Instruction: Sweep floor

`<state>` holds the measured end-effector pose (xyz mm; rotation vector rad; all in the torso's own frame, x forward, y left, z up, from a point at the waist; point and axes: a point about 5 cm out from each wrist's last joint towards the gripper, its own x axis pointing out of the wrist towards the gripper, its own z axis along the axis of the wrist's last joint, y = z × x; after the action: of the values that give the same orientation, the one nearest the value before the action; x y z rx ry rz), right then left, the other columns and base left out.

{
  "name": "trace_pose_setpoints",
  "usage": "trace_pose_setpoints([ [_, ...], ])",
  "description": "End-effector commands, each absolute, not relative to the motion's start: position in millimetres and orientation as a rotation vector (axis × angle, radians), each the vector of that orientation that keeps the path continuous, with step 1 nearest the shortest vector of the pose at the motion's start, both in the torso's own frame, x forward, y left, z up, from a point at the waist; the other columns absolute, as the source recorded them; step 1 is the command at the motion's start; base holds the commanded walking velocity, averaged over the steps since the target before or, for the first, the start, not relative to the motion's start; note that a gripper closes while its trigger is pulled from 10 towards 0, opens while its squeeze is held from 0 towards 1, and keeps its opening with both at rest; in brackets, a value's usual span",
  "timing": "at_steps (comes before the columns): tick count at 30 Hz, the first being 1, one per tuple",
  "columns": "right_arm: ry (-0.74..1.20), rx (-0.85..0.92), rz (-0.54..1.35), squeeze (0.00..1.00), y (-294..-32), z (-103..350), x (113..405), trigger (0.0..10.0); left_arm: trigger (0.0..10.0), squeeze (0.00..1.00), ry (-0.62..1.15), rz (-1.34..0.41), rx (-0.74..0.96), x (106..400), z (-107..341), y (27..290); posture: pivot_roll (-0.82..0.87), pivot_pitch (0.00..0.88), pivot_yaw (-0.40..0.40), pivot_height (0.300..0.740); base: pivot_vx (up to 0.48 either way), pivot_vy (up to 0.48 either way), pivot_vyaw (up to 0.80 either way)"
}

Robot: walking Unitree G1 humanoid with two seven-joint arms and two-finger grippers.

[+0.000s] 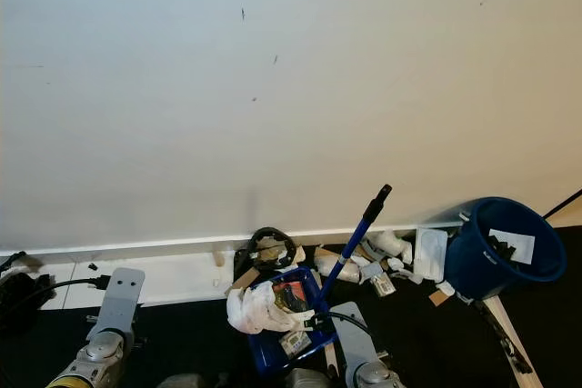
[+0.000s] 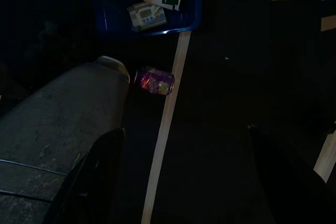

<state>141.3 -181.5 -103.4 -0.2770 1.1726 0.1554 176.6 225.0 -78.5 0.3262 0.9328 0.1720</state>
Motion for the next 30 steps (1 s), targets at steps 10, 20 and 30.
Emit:
trace_pose_setpoints([
  [10,1.188,-0.294,0.166,0.00,-187.3,-104.4,136.4,10.0,10.0,0.00,0.982,0.177,0.355,166.1,-84.2,222.2,0.17,0.000,-0.070,0.740,0.000,0.000,0.00],
  [20,1.192,-0.298,0.174,0.00,-187.7,-104.7,135.4,10.0,10.0,0.00,0.988,0.173,0.356,164.5,-85.3,220.4,0.17,0.000,-0.069,0.740,0.000,0.000,0.00],
  [30,1.194,-0.301,0.178,0.00,-187.5,-104.9,134.8,10.0,10.0,0.00,0.991,0.170,0.356,164.5,-85.5,219.6,0.16,0.000,-0.069,0.740,0.000,0.000,0.00],
])
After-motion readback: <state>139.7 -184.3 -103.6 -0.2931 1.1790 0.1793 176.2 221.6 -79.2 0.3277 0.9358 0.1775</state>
